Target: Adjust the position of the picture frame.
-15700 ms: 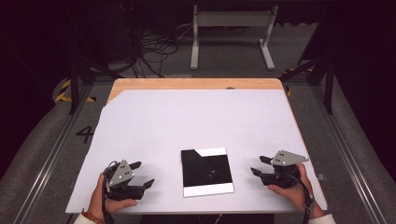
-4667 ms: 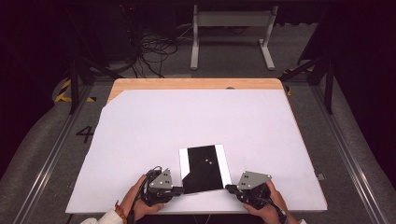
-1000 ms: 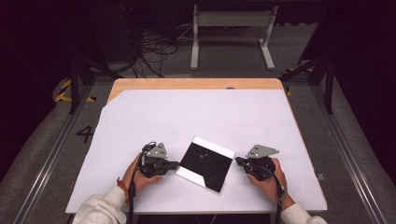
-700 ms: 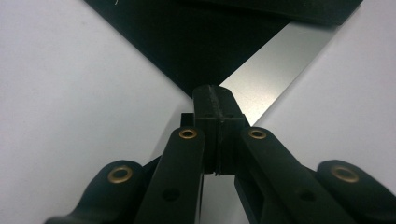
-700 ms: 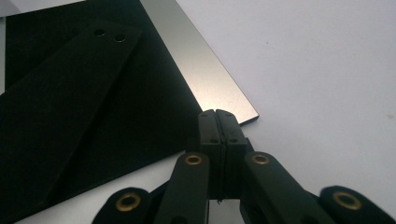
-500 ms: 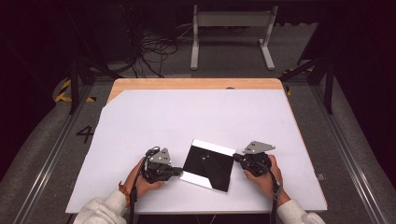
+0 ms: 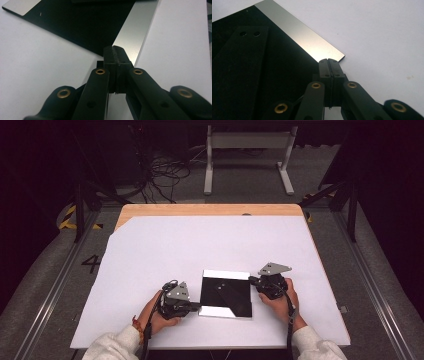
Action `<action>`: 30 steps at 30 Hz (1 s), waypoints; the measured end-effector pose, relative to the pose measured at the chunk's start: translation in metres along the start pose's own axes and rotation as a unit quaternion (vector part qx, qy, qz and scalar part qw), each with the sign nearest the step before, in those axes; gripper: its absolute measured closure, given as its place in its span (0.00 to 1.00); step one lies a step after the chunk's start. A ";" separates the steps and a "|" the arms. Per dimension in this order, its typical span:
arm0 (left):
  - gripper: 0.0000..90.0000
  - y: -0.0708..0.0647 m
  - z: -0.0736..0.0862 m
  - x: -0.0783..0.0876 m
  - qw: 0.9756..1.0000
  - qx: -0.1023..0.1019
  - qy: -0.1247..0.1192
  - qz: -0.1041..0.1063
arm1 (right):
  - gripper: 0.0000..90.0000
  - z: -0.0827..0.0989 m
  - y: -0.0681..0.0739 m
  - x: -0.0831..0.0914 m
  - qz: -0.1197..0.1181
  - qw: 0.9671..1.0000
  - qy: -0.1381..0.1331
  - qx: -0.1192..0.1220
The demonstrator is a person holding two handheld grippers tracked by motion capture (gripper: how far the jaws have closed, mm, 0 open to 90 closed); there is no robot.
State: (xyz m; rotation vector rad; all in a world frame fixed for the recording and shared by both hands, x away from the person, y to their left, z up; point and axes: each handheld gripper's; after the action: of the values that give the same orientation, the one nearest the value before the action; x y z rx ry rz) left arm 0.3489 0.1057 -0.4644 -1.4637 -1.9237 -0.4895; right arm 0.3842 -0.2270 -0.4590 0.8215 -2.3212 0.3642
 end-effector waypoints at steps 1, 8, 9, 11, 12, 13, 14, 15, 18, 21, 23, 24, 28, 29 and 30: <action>1.00 0.000 0.000 0.000 1.000 0.000 0.000 0.000 | 1.00 0.000 0.000 0.000 0.000 1.000 0.000 0.000; 1.00 -0.001 0.000 -0.001 1.000 -0.003 0.000 0.002 | 1.00 -0.005 -0.004 -0.005 -0.006 1.000 0.001 -0.004; 1.00 -0.001 0.000 -0.001 1.000 -0.005 -0.001 0.002 | 1.00 -0.005 -0.004 -0.006 -0.007 1.000 0.001 -0.004; 1.00 -0.002 0.000 -0.001 1.000 -0.005 -0.002 0.002 | 1.00 -0.006 -0.004 -0.007 -0.005 1.000 0.000 -0.002; 1.00 -0.001 0.000 -0.001 1.000 -0.005 -0.002 0.003 | 1.00 -0.006 -0.004 -0.007 -0.005 1.000 0.000 -0.001; 1.00 -0.001 0.000 -0.001 1.000 -0.005 -0.002 0.002 | 1.00 -0.006 -0.003 -0.007 -0.004 1.000 0.000 0.000; 1.00 -0.001 0.000 -0.001 1.000 -0.008 -0.001 0.002 | 1.00 -0.006 -0.003 -0.007 -0.004 1.000 0.000 -0.001; 1.00 -0.002 0.000 -0.001 1.000 -0.009 0.000 0.000 | 1.00 -0.005 -0.003 -0.007 -0.003 1.000 -0.001 -0.001; 1.00 -0.001 0.000 -0.001 1.000 -0.011 0.002 0.001 | 1.00 -0.005 -0.002 -0.006 -0.002 1.000 -0.001 0.005; 1.00 -0.001 -0.001 -0.001 1.000 -0.013 0.003 0.002 | 1.00 -0.004 -0.002 -0.005 -0.006 1.000 -0.002 0.006; 1.00 -0.002 -0.002 -0.001 1.000 -0.021 0.007 -0.002 | 1.00 -0.002 0.000 -0.003 -0.008 1.000 0.000 0.014; 1.00 -0.003 -0.003 -0.001 1.000 -0.026 0.010 -0.004 | 1.00 -0.002 0.000 -0.002 -0.010 1.000 0.000 0.015; 0.97 -0.001 -0.005 0.000 0.999 -0.031 0.019 -0.002 | 0.98 0.001 -0.001 0.002 -0.027 1.000 0.000 0.006; 0.96 -0.001 -0.005 0.000 0.999 -0.031 0.019 -0.002 | 0.98 0.002 -0.001 0.003 -0.028 1.000 0.001 0.005; 0.96 -0.001 -0.005 0.000 0.999 -0.032 0.019 -0.004 | 0.98 0.003 -0.001 0.004 -0.027 1.000 0.000 0.005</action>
State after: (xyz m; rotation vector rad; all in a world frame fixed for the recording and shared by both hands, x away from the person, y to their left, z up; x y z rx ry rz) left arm 0.3491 0.1021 -0.4602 -1.4757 -1.9010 -0.5840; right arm 0.3814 -0.2311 -0.4583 0.8882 -2.2943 0.3526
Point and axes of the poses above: each handheld gripper's, and its own axes: x roughly backward along the jaws, z roughly out of its underside, y roughly to its left
